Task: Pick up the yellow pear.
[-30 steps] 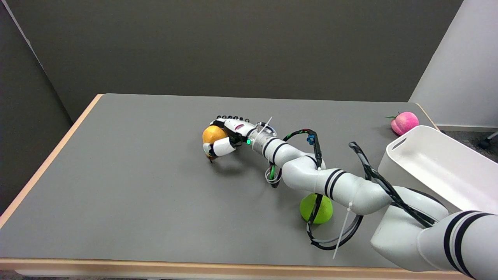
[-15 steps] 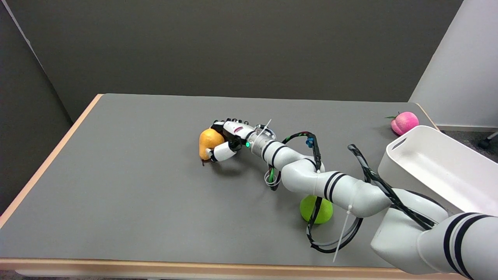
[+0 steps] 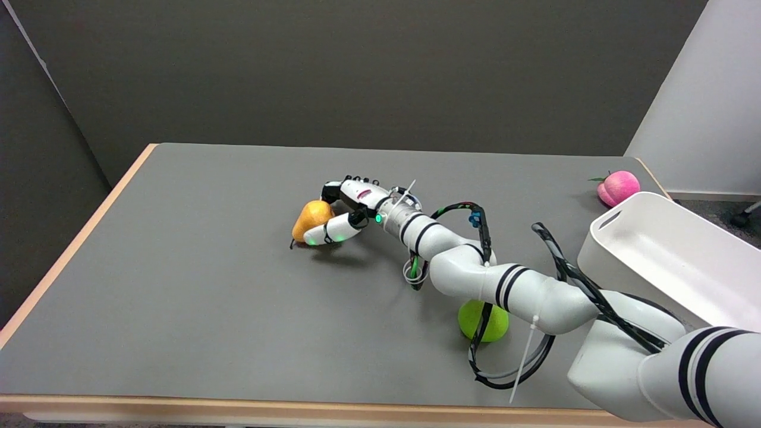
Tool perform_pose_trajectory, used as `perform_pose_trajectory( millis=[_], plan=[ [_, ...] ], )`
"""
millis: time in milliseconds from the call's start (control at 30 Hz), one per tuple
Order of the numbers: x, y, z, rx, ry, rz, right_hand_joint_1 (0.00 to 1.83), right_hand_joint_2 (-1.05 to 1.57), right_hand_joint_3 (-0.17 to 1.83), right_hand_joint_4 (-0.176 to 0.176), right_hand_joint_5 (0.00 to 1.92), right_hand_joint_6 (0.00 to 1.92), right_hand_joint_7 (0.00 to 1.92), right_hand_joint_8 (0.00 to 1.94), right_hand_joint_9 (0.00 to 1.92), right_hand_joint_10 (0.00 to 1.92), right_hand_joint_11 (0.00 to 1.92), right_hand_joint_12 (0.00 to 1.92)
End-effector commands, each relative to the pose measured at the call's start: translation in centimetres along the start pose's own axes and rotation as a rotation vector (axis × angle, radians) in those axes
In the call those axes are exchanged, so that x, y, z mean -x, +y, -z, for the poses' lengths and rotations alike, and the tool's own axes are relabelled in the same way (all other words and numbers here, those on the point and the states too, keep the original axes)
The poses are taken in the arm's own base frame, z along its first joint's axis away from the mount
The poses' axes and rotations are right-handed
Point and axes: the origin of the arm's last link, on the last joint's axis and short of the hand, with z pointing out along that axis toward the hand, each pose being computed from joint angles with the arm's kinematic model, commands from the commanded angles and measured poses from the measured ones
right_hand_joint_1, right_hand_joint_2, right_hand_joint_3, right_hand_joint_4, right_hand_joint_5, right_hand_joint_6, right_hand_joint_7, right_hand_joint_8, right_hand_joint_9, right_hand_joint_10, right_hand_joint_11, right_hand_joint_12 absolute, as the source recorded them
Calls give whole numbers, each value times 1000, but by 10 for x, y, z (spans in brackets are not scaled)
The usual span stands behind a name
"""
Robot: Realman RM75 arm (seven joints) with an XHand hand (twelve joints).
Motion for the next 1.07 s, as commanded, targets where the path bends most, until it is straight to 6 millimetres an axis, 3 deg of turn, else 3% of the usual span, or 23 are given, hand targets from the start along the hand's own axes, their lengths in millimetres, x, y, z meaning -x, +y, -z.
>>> perform_pose_trajectory(
  millis=[33,267,333,367,400,433,500,567,633,767,1067],
  plan=[
    [-27,-9,2,-53,113,2,876,1050,620,36,616,1690,529,721,243,686,87,919],
    [-58,-19,7,-104,195,21,899,1036,632,11,633,1675,632,842,323,742,160,974],
    [-65,-21,9,-115,216,49,924,1062,528,17,657,1607,671,938,452,913,314,1341],
    [-69,-21,11,-119,230,65,999,1100,429,-42,660,1636,684,1047,493,986,369,1435],
    [-72,-21,13,-121,238,73,1097,1147,314,-124,660,1688,695,1177,524,1054,415,1495],
    [-76,-21,15,-126,250,82,1158,1179,228,-154,648,1712,724,1259,595,1132,440,1623],
    [-83,-21,19,-136,273,92,1146,1197,169,-70,605,1667,793,1272,762,1251,394,1914],
    [-94,-20,25,-142,310,110,1133,1195,184,-42,588,1608,794,1359,794,1337,266,1921],
    [-103,-18,31,-145,342,126,1131,1141,310,-49,586,1548,793,1485,832,1492,140,1921],
    [-123,-8,46,-127,410,174,1130,1117,375,-65,590,1530,783,1553,840,1601,109,1921],
    [-184,34,98,5,601,294,1154,1073,436,-77,610,1499,800,1552,835,1608,165,1921]
  ],
)
